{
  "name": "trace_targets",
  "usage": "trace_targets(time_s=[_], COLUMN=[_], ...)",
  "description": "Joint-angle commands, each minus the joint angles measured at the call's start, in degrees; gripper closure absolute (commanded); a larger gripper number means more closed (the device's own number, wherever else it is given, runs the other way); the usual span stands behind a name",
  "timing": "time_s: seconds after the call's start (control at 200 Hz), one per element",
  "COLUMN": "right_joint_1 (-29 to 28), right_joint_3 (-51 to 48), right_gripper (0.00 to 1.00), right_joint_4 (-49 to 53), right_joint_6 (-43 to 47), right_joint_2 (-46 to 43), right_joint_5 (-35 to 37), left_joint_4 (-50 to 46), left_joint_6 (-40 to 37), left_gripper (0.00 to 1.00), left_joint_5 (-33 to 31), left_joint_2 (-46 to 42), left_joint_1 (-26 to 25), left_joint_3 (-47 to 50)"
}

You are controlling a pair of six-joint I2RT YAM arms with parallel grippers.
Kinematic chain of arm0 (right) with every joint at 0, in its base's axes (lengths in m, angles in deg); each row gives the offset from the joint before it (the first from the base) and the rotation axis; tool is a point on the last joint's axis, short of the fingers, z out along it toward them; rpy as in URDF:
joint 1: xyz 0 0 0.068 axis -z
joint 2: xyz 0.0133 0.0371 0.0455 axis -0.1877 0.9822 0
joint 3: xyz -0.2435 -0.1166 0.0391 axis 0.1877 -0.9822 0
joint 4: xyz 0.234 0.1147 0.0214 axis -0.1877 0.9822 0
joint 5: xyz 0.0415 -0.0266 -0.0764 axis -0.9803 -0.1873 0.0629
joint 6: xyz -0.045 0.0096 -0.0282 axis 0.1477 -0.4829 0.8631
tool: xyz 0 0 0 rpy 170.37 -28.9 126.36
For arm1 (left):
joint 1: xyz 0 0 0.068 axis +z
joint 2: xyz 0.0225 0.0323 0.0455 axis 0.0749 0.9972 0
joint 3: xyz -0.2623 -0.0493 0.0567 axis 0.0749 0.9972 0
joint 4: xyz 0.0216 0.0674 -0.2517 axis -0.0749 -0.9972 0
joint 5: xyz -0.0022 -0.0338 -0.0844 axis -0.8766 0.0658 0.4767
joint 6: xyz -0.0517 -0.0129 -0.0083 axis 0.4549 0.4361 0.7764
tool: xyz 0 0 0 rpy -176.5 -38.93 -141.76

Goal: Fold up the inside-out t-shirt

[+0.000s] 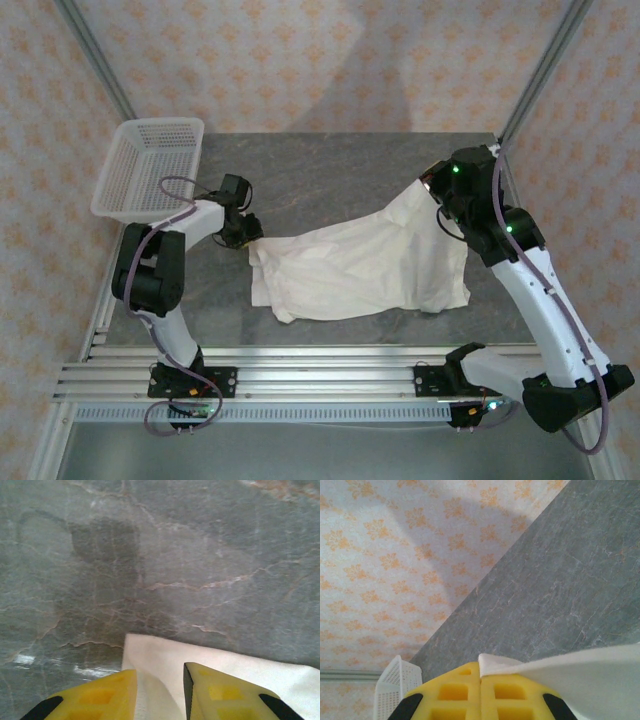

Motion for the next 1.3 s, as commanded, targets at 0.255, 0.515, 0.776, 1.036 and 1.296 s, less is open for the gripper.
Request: trace_targets(time_s=[0.255, 0.515, 0.776, 1.036, 1.296], right_joint_1=[0.1, -0.1, -0.2, -0.3, -0.2], right_joint_3=[-0.1, -0.2, -0.2, 4.2, 30.3], right_gripper=[1.00, 1.00, 1.00, 1.00, 1.00], right_joint_4=[0.3, 0.2, 0.3, 0.6, -3.2], right_joint_6=[-0.1, -0.4, -0.5, 0.1, 6.9], right_joint_2=[-0.9, -0.8, -1.3, -1.4, -1.8], right_joint_5=[1.1, 1.0, 1.3, 3.0, 17.7], left_joint_4=[-3.7, -4.0, -3.8, 2.9, -0.2], left_joint_6=[-0.3, -0.5, -0.6, 2.6, 4.5], left_gripper=[0.77, 0.86, 0.99, 1.00, 1.00], left_joint_5=[-1.6, -1.0, -2.4, 0.8, -4.7], left_joint_2=[0.5, -1.4, -2.6, -14.1, -35.3], left_joint_1=[0.1, 0.1, 0.1, 0.8, 8.5], left_joint_3=[-1.5, -1.0, 1.3, 1.2, -22.0])
